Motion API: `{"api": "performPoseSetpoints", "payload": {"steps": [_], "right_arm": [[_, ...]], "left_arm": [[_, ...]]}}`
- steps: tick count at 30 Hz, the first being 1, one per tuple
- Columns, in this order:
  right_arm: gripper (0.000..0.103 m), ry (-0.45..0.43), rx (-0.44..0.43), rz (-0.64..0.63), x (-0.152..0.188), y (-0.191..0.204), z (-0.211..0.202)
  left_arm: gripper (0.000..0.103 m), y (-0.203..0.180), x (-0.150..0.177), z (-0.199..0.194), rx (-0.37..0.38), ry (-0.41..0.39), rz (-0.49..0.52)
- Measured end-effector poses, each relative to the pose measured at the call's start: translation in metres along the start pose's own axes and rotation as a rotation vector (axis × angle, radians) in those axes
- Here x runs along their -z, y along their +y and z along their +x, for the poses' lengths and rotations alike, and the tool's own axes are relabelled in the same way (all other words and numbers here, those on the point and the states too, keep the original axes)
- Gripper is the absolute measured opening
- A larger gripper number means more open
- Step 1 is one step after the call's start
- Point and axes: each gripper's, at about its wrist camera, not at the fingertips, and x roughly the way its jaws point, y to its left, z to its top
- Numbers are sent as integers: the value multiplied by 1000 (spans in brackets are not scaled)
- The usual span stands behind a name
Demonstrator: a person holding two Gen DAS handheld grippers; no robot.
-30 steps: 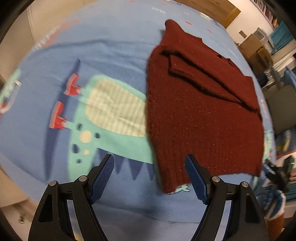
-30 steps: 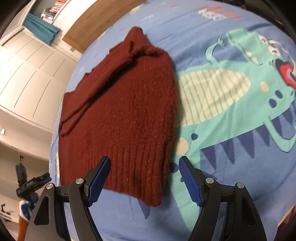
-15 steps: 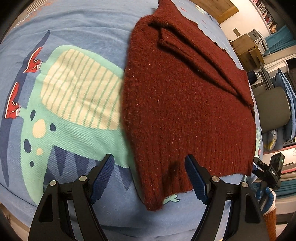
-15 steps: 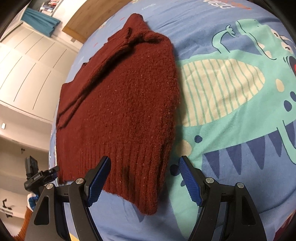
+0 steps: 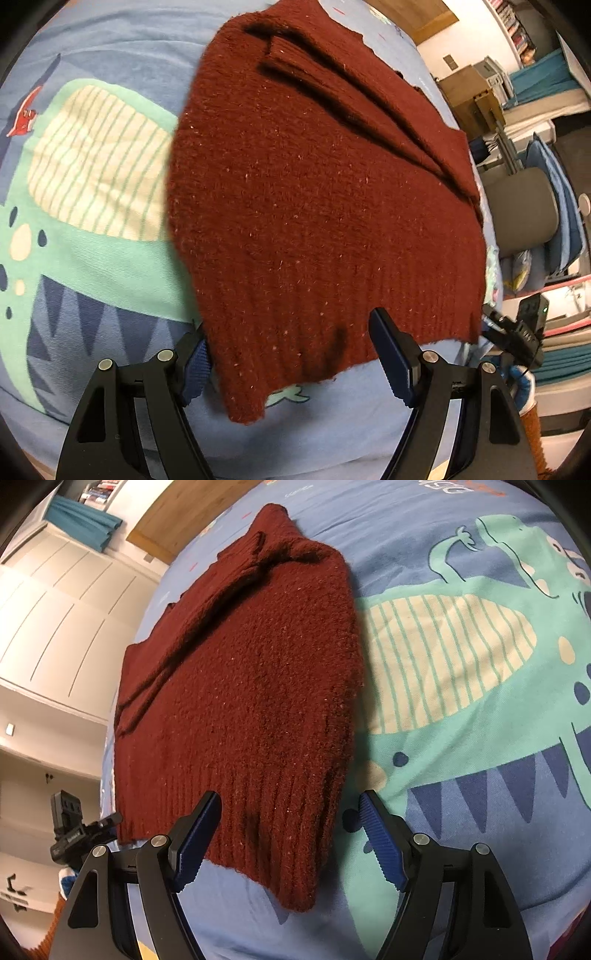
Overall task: Fold small clothes
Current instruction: 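Grasp the ribbed hem with the right tool while the left tool grasps the hem too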
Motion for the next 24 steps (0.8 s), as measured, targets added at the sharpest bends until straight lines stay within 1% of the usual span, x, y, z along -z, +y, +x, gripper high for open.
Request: {"api": "performPoseSetpoints", "payload": {"steps": [2, 4, 6, 9, 11, 13, 17, 18, 19, 20, 22, 24], "right_arm": [[79, 7, -1, -14, 0, 4, 2], [79, 14, -31, -19, 1, 8, 4], [79, 19, -50, -21, 1, 12, 8], [79, 18, -64, -11, 2, 13, 9], [76, 23, -93, -4, 3, 13, 9], [67, 35, -116, -8, 6, 16, 12], [60, 24, -134, 22, 10, 12, 12], [56, 21, -139, 33, 11, 11, 11], [49, 16, -147, 53, 12, 6, 10], [45, 13, -151, 64, 13, 2, 9], [32, 4, -169, 115, 13, -8, 8], [27, -2, -173, 146, 12, -14, 8]], "left_arm": [[73, 4, -1, -2, 19, -7, -12], [70, 10, 0, -5, 34, -17, -29], [63, 15, -1, -7, 43, -28, -47], [59, 21, -2, -9, 63, -40, -79], [58, 25, -2, -10, 74, -45, -89], [57, 26, -1, -11, 77, -50, -91], [53, 31, 0, -13, 95, -62, -107], [51, 34, 0, -14, 103, -65, -117], [49, 37, 1, -15, 109, -69, -126], [47, 40, 2, -16, 115, -73, -136], [42, 45, 3, -18, 124, -82, -153], [35, 48, 5, -20, 135, -88, -169]]}}
